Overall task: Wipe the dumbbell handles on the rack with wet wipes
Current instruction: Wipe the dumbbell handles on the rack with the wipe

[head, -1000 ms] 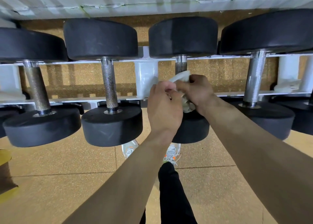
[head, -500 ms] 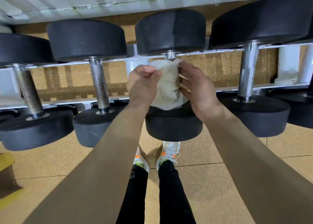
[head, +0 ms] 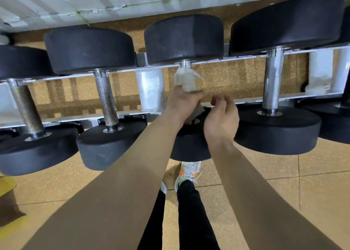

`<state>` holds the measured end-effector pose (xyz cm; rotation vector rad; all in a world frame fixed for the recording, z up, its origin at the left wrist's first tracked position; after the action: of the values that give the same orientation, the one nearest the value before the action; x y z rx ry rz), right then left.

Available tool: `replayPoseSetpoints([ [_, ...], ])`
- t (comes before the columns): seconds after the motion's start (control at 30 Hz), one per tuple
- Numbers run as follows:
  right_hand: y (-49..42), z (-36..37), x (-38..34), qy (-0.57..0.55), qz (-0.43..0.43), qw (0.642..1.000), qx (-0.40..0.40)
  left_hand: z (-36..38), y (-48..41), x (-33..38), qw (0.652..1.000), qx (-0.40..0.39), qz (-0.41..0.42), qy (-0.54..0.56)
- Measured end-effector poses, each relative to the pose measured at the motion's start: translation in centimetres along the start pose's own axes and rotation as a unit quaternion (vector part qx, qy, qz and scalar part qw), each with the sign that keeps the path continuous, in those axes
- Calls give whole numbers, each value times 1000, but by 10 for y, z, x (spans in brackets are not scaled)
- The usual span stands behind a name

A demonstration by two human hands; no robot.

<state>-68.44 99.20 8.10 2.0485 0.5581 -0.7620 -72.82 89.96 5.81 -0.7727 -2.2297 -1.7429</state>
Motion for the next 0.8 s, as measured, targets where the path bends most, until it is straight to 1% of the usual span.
replayPoseSetpoints([
  [0.07,-1,3,3,15,-19,999,28,2,-10,8,999,14,-13,43],
  [0.13,-3,3,3,15,-29,999,37,2,-18,18,994,10,-17,106],
  [0.2,-3,2,2,18,-37,999,36,-1,-23,27,992,18,-23,123],
  [0.27,-1,1,2,23,-37,999,27,-5,-28,34,991,30,-31,124],
  [0.33,0,2,2,26,-33,999,27,-4,-30,35,991,32,-23,128],
  [0.43,0,2,0,28,-34,999,30,0,-26,13,995,-3,15,98],
  [0.53,2,2,-1,24,-31,999,31,-1,-17,-12,997,-57,-4,46],
  [0.67,3,1,-3,17,-16,999,41,-2,-12,-10,994,-88,-54,22],
  [0.73,2,2,-3,23,-15,999,35,-3,-13,3,995,-69,-63,43],
  [0.8,1,1,-1,19,-15,999,41,-6,-20,23,996,-35,-48,60],
])
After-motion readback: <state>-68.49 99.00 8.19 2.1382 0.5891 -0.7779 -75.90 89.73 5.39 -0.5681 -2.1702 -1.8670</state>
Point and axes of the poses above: each hand's wrist, its own y-axis away from the middle knuckle, its own z-axis out of the palm, x = y × z, the point moved 1 cm from there along -y, towards the middle knuckle, and after that the axes turned 6 degrees about -y, right-handed, at the moved point
